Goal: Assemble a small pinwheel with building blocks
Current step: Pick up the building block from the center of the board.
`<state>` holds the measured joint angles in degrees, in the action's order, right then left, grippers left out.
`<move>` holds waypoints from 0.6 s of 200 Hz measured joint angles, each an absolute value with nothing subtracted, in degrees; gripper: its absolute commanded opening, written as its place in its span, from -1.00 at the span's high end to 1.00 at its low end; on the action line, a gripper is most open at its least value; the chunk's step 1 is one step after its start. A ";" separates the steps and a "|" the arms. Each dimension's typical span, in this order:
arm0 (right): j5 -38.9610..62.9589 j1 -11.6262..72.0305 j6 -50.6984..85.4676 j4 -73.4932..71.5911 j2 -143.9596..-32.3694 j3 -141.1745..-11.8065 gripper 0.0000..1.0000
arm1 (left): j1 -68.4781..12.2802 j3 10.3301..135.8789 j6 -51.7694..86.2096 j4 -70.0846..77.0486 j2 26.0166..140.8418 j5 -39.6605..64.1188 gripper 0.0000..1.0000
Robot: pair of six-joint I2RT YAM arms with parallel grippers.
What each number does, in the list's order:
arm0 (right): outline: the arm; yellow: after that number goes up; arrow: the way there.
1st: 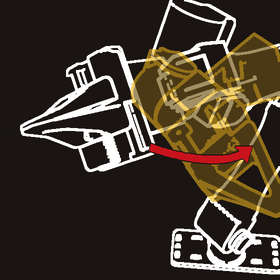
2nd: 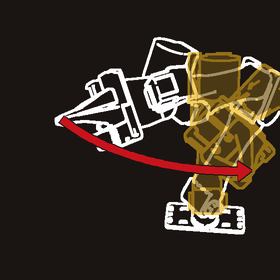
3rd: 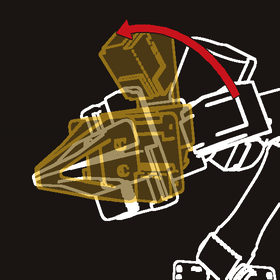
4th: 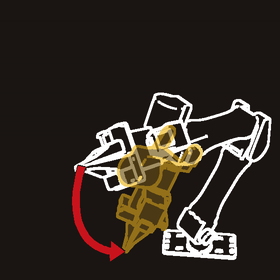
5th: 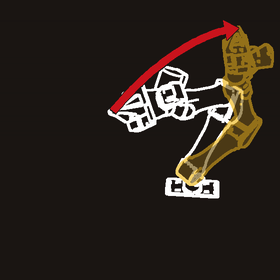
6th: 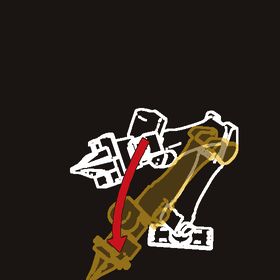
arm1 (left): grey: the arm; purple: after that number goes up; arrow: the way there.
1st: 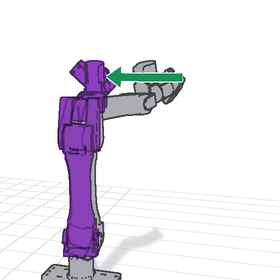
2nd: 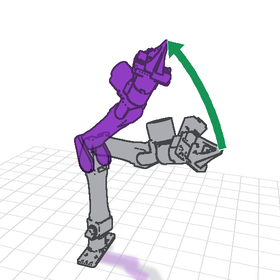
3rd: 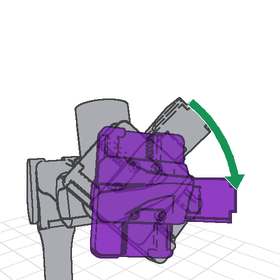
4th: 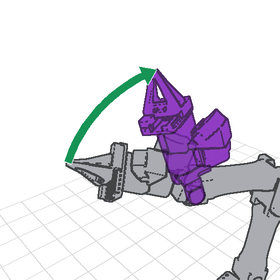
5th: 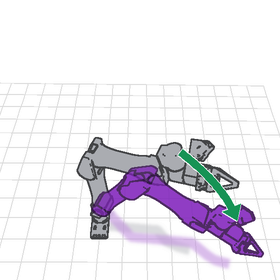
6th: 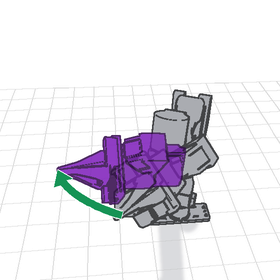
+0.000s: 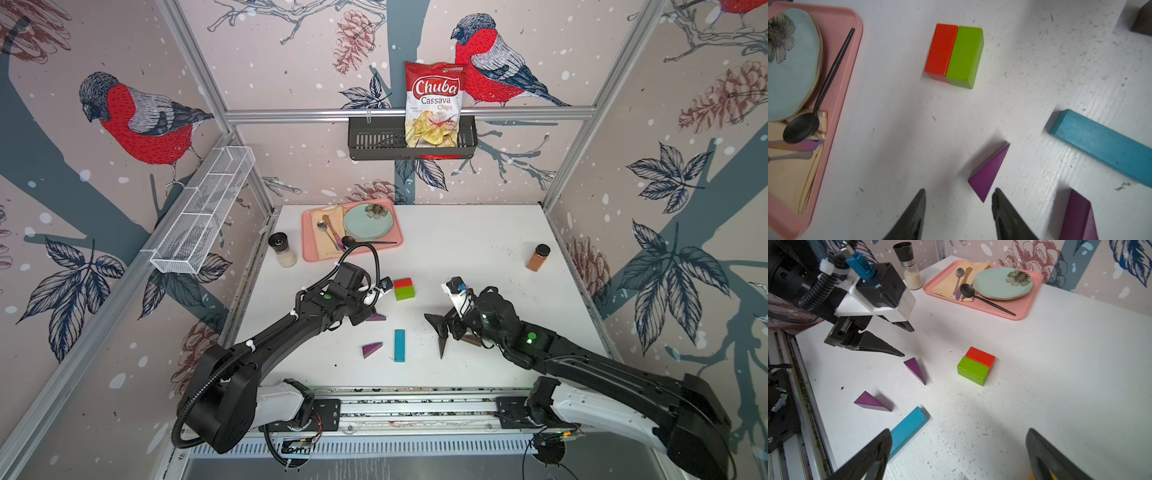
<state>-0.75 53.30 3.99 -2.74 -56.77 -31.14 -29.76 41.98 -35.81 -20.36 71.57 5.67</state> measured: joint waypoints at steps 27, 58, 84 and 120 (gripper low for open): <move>5.45 53.41 0.91 -2.20 -63.16 -34.74 -0.99 | -29.74 39.68 -38.22 -19.88 69.93 4.67 -0.09; 10.87 53.60 -1.56 -1.48 -66.02 -35.68 -0.99 | -29.36 38.06 -40.49 -19.35 71.79 4.14 -0.06; 12.60 53.60 -1.78 -1.58 -65.19 -34.87 -0.99 | -28.58 37.93 -40.71 -18.31 73.69 6.00 -0.04; 12.86 53.60 -1.78 -1.67 -64.20 -33.71 -0.99 | -28.42 38.17 -41.41 -17.23 77.06 7.51 -0.02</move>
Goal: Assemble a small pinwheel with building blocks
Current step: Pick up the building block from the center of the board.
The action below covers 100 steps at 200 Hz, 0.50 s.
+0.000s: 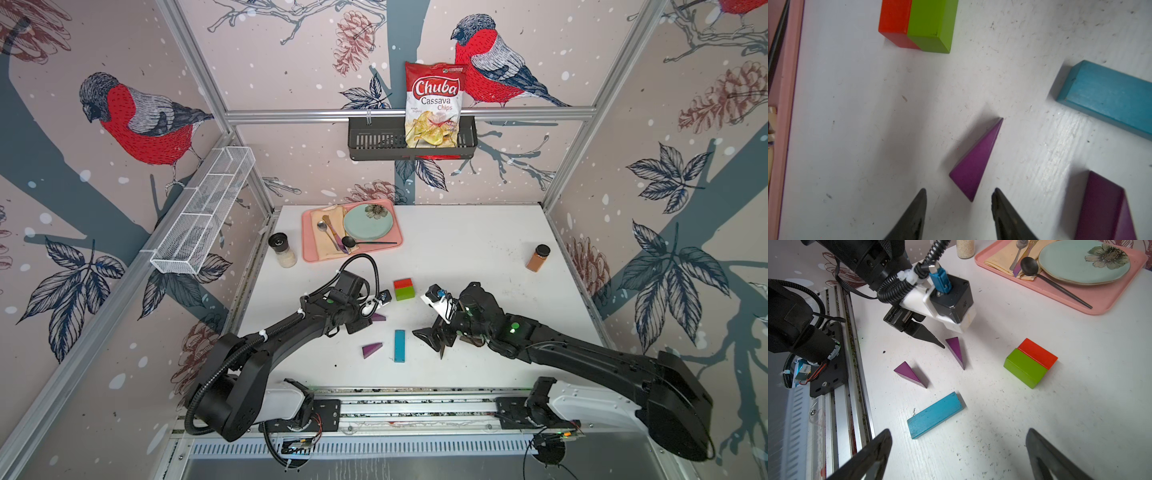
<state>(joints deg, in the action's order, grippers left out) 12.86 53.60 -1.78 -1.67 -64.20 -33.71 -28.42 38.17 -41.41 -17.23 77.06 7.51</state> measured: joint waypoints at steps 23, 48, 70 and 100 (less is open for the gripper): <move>12.84 53.58 -1.78 -1.74 -64.55 -33.74 -0.99 | -28.40 38.74 -42.30 -16.95 78.78 8.38 -0.02; 12.82 53.56 -1.76 -1.69 -64.66 -33.71 -0.99 | -28.45 39.16 -43.09 -16.97 80.38 8.78 -0.03; 12.82 53.56 -1.76 -1.69 -64.86 -33.71 -0.99 | -28.45 39.92 -43.55 -16.95 81.93 8.78 -0.02; 12.82 53.54 -1.76 -1.67 -64.95 -33.71 -0.99 | -28.42 40.64 -44.25 -16.71 83.18 8.80 0.01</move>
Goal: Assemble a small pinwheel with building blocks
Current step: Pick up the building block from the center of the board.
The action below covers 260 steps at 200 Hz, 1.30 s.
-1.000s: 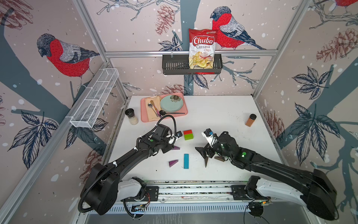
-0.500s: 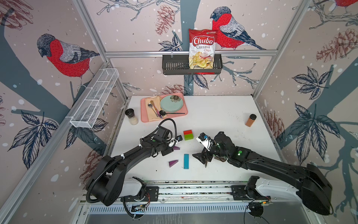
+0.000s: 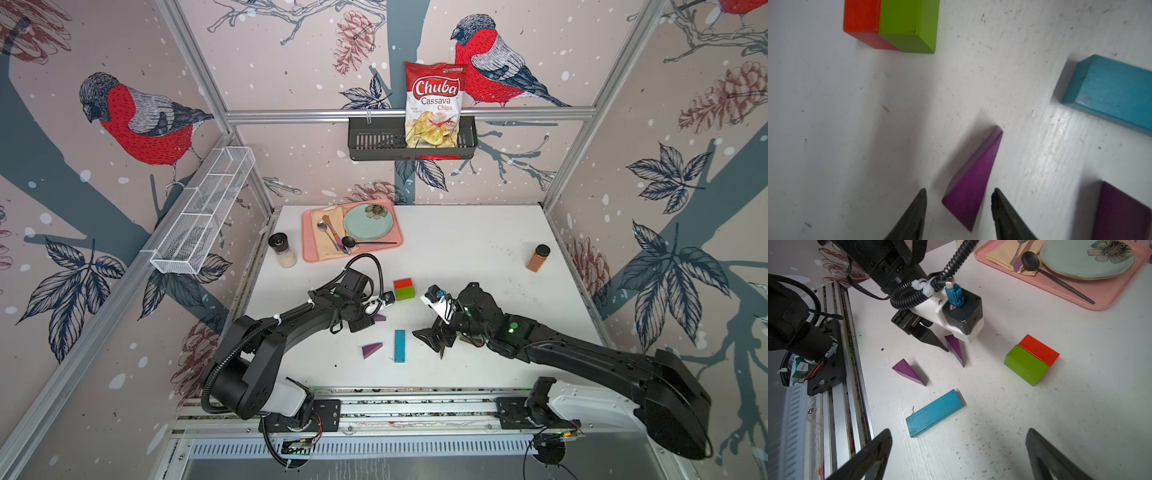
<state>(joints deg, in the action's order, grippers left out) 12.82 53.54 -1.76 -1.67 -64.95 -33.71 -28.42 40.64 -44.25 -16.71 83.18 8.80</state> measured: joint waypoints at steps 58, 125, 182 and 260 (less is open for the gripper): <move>12.80 53.54 -1.74 -1.67 -65.10 -33.71 -0.99 | -28.42 41.71 -45.01 -16.62 85.71 9.02 0.12; 12.82 53.54 -1.72 -1.65 -65.30 -33.71 -0.99 | -28.42 42.41 -45.04 -16.82 86.65 9.21 0.20; 12.82 53.54 -1.72 -1.65 -65.47 -33.71 -0.99 | -28.45 43.35 -45.28 -17.30 87.79 10.11 0.32; 12.82 53.49 -1.69 -1.65 -65.63 -33.71 -0.99 | -28.45 44.71 -45.45 -18.52 89.17 11.22 0.43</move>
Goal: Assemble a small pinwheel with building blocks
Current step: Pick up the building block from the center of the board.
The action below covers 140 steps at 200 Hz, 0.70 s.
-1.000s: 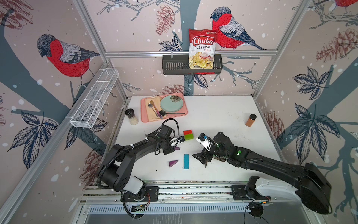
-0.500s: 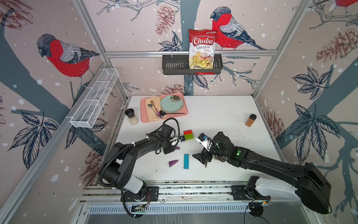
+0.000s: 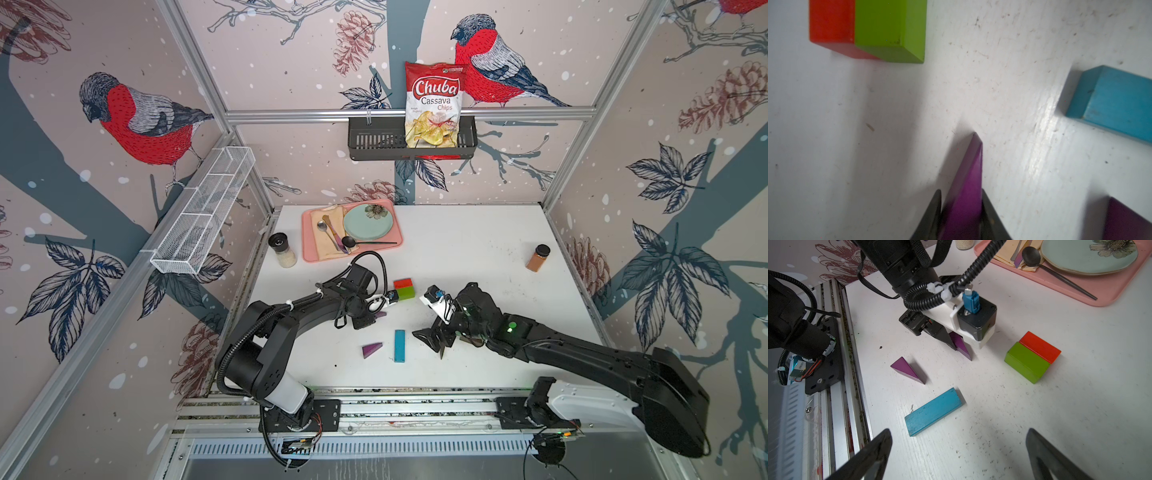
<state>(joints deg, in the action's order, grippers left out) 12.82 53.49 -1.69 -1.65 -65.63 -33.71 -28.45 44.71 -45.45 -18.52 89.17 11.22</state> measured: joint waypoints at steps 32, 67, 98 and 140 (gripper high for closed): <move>12.82 53.49 -1.69 -1.65 -65.63 -33.71 -0.99 | -28.45 45.04 -45.50 -18.79 89.47 11.60 0.46; 12.82 53.49 -1.69 -1.65 -65.60 -33.71 -0.99 | -28.42 46.48 -45.98 -19.49 90.76 11.81 0.48; 12.84 53.21 -1.69 -1.65 -64.73 -33.71 -0.99 | -27.64 48.27 -47.33 -20.99 91.64 11.75 0.47; 12.80 51.70 -1.69 -1.63 -62.28 -33.45 -0.99 | -24.69 53.41 -51.03 -23.64 93.10 11.68 0.45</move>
<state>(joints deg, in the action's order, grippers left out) 12.80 51.70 -1.69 -1.63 -62.28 -33.45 -24.69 53.41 -51.03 -23.64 93.10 11.68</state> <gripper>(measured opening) 0.995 0.271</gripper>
